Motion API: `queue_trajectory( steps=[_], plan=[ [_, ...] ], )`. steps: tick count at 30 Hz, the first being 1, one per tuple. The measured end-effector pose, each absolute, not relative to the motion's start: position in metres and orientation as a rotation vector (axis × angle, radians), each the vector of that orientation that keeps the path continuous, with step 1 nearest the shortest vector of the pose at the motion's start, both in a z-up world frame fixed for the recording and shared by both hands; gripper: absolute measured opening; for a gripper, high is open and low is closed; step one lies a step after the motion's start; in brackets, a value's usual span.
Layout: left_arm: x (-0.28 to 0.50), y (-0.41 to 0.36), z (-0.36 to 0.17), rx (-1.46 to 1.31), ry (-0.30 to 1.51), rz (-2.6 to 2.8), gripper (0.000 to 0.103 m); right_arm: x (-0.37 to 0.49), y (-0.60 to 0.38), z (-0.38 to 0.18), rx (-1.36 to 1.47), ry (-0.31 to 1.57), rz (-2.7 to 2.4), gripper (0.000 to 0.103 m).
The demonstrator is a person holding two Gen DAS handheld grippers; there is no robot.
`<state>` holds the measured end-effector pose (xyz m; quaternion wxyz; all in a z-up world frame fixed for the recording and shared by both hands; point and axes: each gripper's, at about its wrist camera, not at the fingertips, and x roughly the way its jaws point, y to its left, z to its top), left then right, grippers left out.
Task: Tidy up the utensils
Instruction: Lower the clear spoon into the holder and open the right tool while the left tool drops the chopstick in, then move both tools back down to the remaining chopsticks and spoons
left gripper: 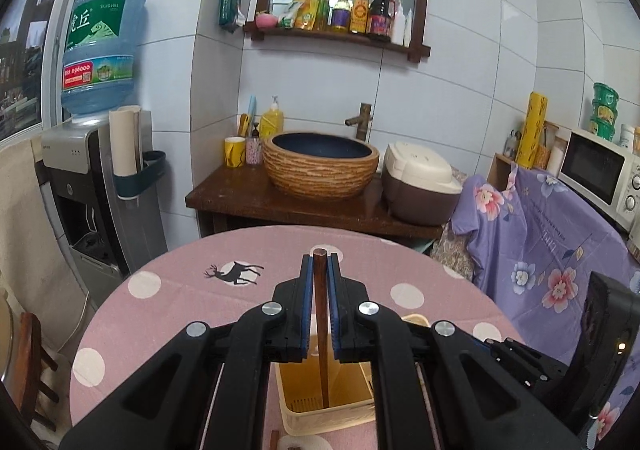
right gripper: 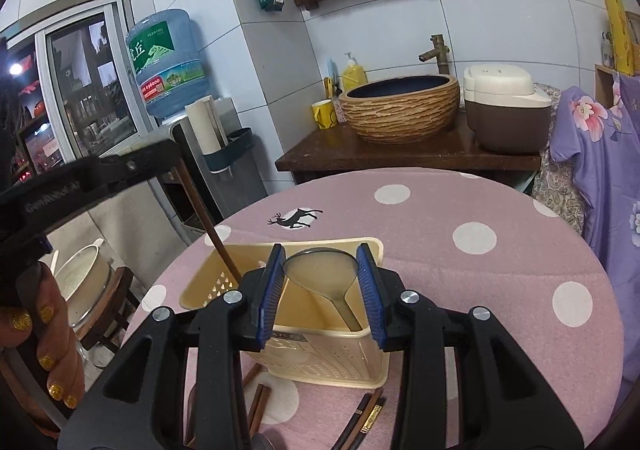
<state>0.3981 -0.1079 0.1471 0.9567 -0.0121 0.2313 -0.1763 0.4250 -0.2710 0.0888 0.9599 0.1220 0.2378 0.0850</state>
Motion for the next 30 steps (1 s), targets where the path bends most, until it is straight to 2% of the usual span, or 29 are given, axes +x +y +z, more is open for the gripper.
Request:
queue_trajectory(
  steps=[7, 9, 10, 11, 13, 14, 15, 17, 21, 26, 30],
  plan=[
    [0.398, -0.113, 0.145, 0.004, 0.473, -0.357, 0.008, 0.426, -0.269, 0.089, 0.234, 0.483, 0.161, 0.038],
    [0.397, -0.112, 0.146, 0.006, 0.48, -0.362, 0.009, 0.425, -0.269, 0.089, 0.227, 0.478, 0.152, 0.046],
    [0.396, -0.112, 0.146, 0.011, 0.486, -0.365, 0.009, 0.424, -0.269, 0.09, 0.224, 0.471, 0.153, 0.058],
    [0.395, -0.111, 0.145, 0.014, 0.49, -0.366, 0.014, 0.421, -0.27, 0.091, 0.221, 0.453, 0.149, 0.064],
    [0.391, -0.106, 0.144, 0.01, 0.495, -0.378, 0.033, 0.415, -0.269, 0.094, 0.209, 0.433, 0.142, 0.065],
    [0.388, -0.102, 0.144, -0.006, 0.496, -0.388, 0.048, 0.413, -0.269, 0.095, 0.204, 0.432, 0.142, 0.065],
    [0.384, -0.098, 0.143, -0.02, 0.495, -0.393, 0.055, 0.41, -0.269, 0.096, 0.2, 0.427, 0.142, 0.067],
    [0.375, -0.091, 0.14, -0.019, 0.499, -0.399, 0.062, 0.401, -0.27, 0.097, 0.189, 0.407, 0.132, 0.074],
    [0.351, -0.085, 0.134, 0.052, 0.483, -0.38, 0.077, 0.382, -0.27, 0.096, 0.16, 0.398, 0.088, 0.074],
    [0.327, -0.062, 0.103, 0.074, 0.554, -0.385, 0.079, 0.347, -0.27, 0.08, 0.127, 0.444, -0.003, 0.074],
    [0.319, -0.042, 0.066, 0.067, 0.65, -0.372, 0.078, 0.329, -0.273, 0.047, 0.133, 0.565, -0.051, 0.074]
  ],
)
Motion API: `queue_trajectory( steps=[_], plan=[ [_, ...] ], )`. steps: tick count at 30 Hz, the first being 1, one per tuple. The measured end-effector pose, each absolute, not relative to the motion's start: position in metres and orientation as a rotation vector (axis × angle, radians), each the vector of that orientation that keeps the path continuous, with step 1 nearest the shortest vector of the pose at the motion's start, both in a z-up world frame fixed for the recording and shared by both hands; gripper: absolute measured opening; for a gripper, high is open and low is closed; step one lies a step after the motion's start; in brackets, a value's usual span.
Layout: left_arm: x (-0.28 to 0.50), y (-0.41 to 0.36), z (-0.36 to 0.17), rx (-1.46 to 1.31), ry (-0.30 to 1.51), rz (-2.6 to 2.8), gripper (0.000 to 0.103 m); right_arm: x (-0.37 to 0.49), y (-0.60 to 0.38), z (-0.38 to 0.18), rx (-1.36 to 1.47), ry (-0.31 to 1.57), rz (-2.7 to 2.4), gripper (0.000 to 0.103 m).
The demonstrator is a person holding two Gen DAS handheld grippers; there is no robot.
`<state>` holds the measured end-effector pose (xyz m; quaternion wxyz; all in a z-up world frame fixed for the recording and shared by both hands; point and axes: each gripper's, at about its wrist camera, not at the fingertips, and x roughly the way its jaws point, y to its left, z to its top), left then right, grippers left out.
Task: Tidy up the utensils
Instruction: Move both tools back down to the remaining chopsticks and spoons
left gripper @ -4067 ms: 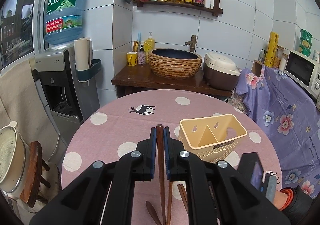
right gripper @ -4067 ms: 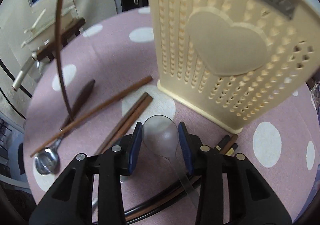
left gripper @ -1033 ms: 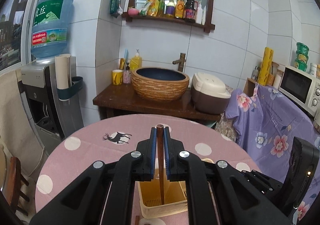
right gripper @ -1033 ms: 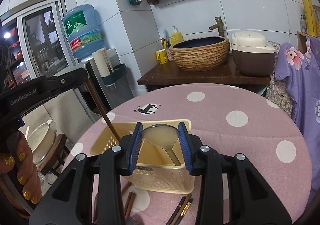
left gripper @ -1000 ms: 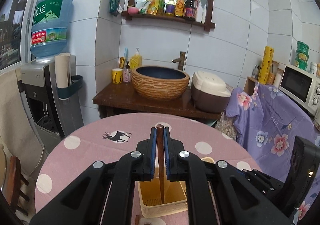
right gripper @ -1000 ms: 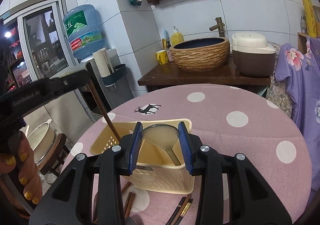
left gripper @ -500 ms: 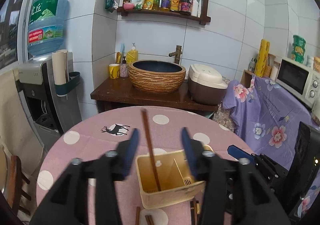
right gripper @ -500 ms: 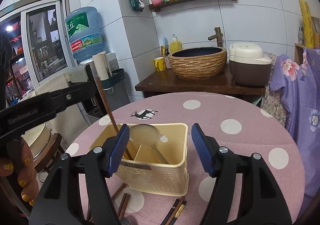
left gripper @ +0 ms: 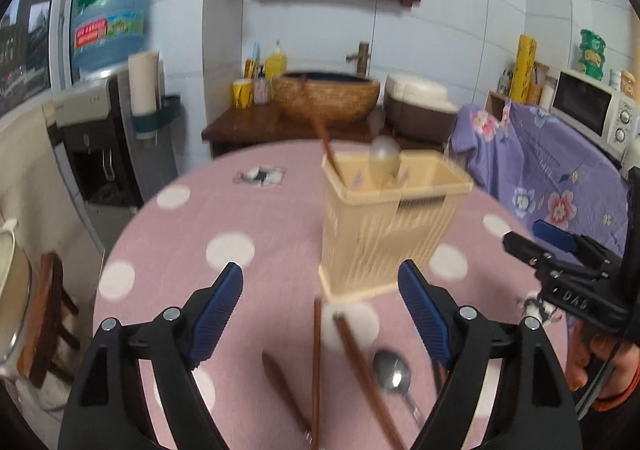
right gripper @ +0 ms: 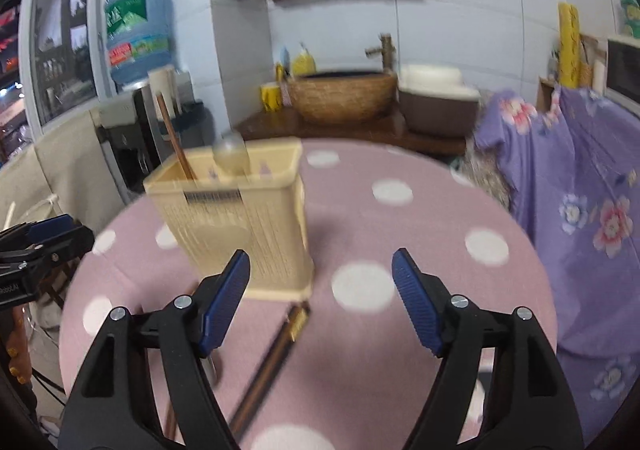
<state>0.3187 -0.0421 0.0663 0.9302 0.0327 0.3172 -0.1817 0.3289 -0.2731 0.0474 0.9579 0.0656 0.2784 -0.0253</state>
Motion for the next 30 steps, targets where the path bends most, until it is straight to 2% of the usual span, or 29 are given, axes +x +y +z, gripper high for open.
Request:
queue_trajectory(
  steps=[3, 5, 9, 16, 30],
  plan=[
    [0.318, -0.035, 0.037, 0.076, 0.722, -0.343, 0.066, 0.328, -0.272, 0.012, 0.168, 0.699, -0.035, 0.071],
    [0.321, -0.032, 0.018, 0.061, 0.783, -0.349, 0.059, 0.329, -0.265, -0.011, 0.17, 0.772, -0.03, 0.066],
    [0.319, -0.034, -0.004, 0.066, 0.832, -0.341, 0.051, 0.336, -0.251, -0.041, 0.179, 0.86, -0.018, 0.06],
    [0.318, -0.04, -0.015, 0.097, 0.845, -0.338, 0.048, 0.343, -0.233, -0.052, 0.16, 0.913, -0.03, 0.053],
    [0.319, -0.049, -0.02, 0.134, 0.866, -0.343, 0.047, 0.356, -0.236, -0.049, 0.154, 0.95, -0.073, 0.047]
  ],
)
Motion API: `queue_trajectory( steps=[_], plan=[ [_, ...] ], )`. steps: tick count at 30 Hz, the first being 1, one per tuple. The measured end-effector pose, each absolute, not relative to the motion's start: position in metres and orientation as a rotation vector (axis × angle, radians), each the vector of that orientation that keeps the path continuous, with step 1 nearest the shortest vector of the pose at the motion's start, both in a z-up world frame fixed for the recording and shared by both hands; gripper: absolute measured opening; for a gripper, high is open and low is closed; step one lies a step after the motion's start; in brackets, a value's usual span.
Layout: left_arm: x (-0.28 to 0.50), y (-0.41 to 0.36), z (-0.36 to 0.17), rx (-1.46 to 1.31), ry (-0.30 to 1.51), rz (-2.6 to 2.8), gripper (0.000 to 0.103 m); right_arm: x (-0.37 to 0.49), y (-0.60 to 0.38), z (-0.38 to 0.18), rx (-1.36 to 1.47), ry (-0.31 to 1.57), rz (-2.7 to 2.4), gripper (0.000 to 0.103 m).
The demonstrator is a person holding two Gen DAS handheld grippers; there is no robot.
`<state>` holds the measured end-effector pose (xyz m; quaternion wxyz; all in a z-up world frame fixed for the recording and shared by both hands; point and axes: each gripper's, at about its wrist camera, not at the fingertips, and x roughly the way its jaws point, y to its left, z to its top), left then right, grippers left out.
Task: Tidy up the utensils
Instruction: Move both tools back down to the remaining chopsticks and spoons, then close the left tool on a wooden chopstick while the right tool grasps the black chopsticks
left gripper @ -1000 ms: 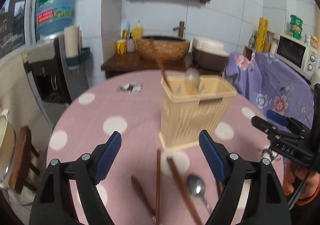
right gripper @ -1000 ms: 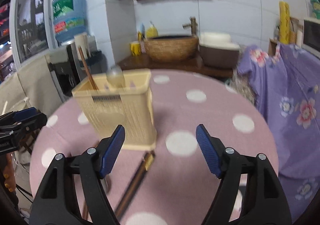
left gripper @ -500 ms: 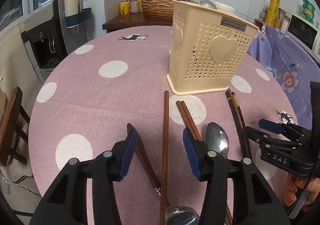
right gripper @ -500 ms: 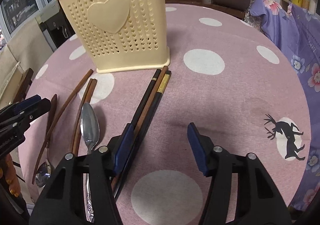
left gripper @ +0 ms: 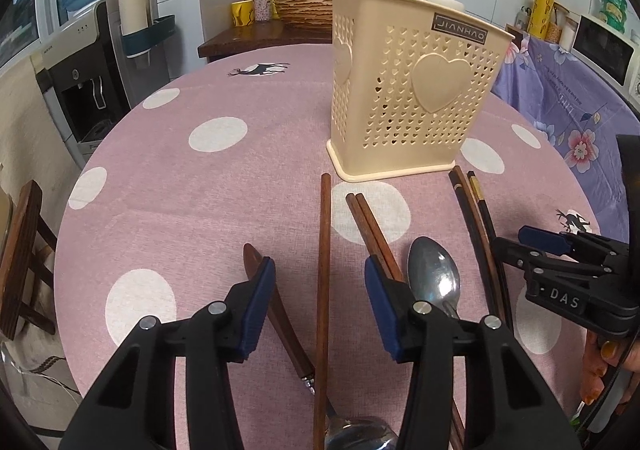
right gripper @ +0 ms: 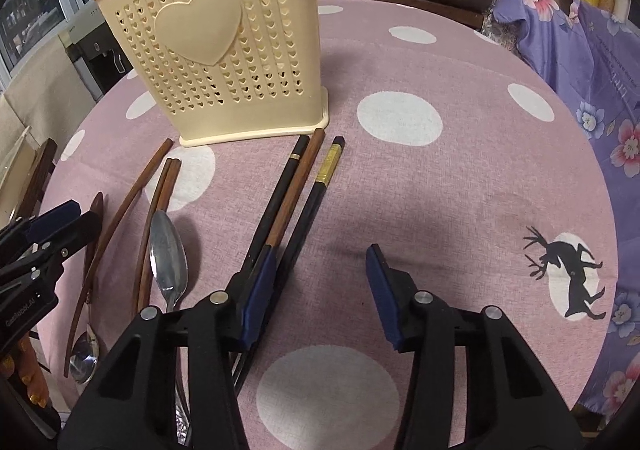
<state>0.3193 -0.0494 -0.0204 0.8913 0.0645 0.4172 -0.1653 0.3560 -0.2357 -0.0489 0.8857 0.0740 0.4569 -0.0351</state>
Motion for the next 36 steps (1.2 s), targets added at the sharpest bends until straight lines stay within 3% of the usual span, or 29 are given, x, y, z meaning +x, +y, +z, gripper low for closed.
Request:
queue_trajectory(
  steps=[8, 22, 28, 32, 36],
  plan=[
    [0.328, -0.061, -0.03, 0.197, 0.891, -0.335, 0.045, 0.381, -0.234, -0.049, 0.13, 0.95, -0.138, 0.041],
    [0.378, -0.077, -0.044, 0.242, 0.97, -0.3, 0.03, 0.405, -0.238, -0.045, 0.143, 0.963, -0.172, 0.027],
    [0.396, -0.086, -0.043, 0.237, 0.985, -0.288, 0.019, 0.419, -0.24, -0.044, 0.159, 0.963, -0.195, 0.021],
    [0.4, -0.093, -0.043, 0.25, 0.977, -0.275, 0.008, 0.422, -0.243, -0.044, 0.182, 0.956, -0.209, 0.011],
    [0.398, -0.095, -0.043, 0.248, 0.971, -0.261, 0.008, 0.422, -0.247, -0.045, 0.211, 0.947, -0.204, 0.01]
  ],
)
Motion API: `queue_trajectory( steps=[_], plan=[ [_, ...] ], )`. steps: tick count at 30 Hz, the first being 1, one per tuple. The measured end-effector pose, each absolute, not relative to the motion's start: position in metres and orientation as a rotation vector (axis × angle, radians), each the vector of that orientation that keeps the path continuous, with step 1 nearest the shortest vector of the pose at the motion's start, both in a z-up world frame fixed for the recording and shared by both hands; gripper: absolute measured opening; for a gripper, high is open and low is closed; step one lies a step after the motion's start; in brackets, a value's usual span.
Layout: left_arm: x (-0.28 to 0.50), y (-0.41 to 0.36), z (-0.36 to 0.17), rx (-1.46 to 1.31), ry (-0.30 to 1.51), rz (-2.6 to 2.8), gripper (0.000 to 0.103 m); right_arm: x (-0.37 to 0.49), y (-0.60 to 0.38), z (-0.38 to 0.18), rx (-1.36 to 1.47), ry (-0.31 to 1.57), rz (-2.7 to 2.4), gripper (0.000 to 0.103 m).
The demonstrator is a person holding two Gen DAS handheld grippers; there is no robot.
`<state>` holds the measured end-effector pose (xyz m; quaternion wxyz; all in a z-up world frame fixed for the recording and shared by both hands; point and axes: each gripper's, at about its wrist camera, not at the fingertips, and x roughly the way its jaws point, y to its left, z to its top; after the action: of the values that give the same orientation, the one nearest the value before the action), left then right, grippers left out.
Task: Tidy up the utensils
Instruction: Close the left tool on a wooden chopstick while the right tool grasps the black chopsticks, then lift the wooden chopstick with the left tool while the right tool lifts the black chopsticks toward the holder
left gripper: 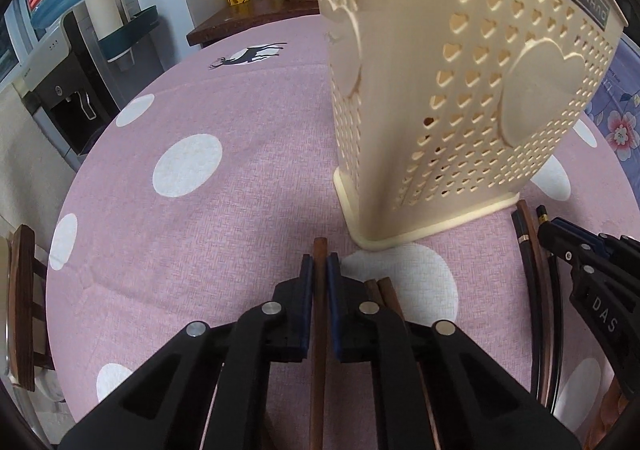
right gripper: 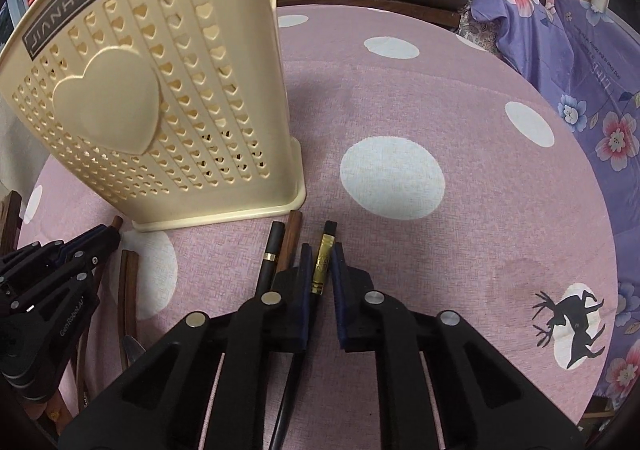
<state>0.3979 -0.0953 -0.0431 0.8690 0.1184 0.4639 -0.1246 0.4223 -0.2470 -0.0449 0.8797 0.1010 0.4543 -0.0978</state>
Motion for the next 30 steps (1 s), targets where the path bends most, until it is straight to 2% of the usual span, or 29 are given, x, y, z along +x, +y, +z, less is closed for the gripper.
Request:
queue_trajectory(
  steps=[8, 13, 24, 30],
  plan=[
    [0.392, -0.091, -0.033, 0.21, 0.937, -0.264, 0.008, 0.42, -0.254, -0.043, 0.28, 0.93, -0.172, 0.008],
    [0.377, -0.083, -0.006, 0.158, 0.875, -0.3, 0.008, 0.407, -0.265, -0.034, 0.362, 0.89, -0.108, 0.008],
    [0.33, -0.04, 0.091, 0.02, 0.629, -0.367, 0.008, 0.345, -0.283, 0.052, 0.341, 0.627, 0.063, 0.008],
    [0.31, -0.025, 0.125, 0.0, 0.524, -0.37, 0.008, 0.31, -0.29, 0.097, 0.296, 0.515, 0.119, 0.008]
  ],
)
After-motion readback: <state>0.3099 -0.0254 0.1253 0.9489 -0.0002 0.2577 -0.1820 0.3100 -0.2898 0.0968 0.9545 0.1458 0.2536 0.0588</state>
